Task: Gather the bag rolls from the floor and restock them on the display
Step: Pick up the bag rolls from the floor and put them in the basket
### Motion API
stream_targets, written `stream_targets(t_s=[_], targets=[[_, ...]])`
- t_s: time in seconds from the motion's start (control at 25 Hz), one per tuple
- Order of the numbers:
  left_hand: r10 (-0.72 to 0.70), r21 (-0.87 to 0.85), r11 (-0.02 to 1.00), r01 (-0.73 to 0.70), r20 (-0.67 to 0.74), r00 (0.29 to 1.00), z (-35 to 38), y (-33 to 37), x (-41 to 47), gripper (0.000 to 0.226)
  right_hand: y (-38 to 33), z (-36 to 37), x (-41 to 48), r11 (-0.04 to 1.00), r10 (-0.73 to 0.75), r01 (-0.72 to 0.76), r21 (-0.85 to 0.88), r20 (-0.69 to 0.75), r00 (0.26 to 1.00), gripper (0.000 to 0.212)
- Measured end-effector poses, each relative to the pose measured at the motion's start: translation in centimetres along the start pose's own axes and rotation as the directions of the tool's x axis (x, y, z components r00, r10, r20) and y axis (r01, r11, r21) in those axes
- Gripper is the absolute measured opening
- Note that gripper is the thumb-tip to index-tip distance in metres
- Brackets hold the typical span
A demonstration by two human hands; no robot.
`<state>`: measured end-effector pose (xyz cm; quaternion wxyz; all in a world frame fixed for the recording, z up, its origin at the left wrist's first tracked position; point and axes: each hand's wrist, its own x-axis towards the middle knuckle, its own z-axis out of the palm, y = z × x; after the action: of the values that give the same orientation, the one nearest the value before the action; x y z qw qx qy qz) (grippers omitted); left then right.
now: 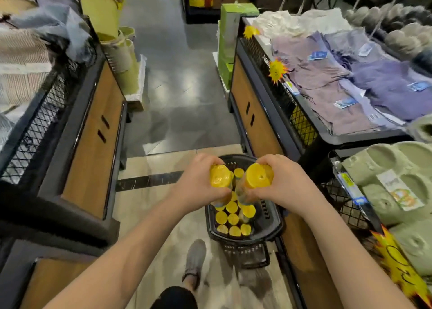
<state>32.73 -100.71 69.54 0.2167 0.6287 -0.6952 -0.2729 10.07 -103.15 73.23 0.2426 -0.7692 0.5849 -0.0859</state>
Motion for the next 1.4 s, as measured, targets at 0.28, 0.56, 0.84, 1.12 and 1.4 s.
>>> stream_targets(t_s=[0.28, 0.56, 0.84, 1.12, 1.4], targets=[[-0.092, -0.033, 0.994, 0.101, 0.204, 0.975, 3.9, -9.0, 13.2, 0.068, 3.9, 4.6, 12.8, 0.995, 0.087, -0.09, 0.038, 0.078, 0.993, 0.077], [-0.124, -0.041, 0.99, 0.138, 0.245, 0.961, 15.1, -19.3, 22.5, 0.066, 13.5, 17.4, 23.1, 0.987, 0.145, -0.15, 0.058, 0.087, 0.986, 0.071], [-0.066, 0.114, 0.993, 0.028, 0.341, 0.938, 34.4, -33.6, 27.8, 0.067, 26.6, 35.9, 28.3, 0.975, 0.206, -0.209, 0.076, 0.038, 0.978, 0.072], [-0.112, 0.199, 0.979, 0.041, 0.362, 0.925, 42.0, -37.4, 29.8, 0.057, 31.9, 44.0, 30.8, 0.97, 0.201, -0.216, 0.113, 0.128, 0.971, 0.074], [-0.29, 0.535, 0.843, 0.053, 0.37, 0.883, 42.6, -36.3, 30.7, 0.047, 31.7, 46.8, 34.4, 0.986, 0.164, -0.164, -0.006, 0.132, 0.978, 0.07]])
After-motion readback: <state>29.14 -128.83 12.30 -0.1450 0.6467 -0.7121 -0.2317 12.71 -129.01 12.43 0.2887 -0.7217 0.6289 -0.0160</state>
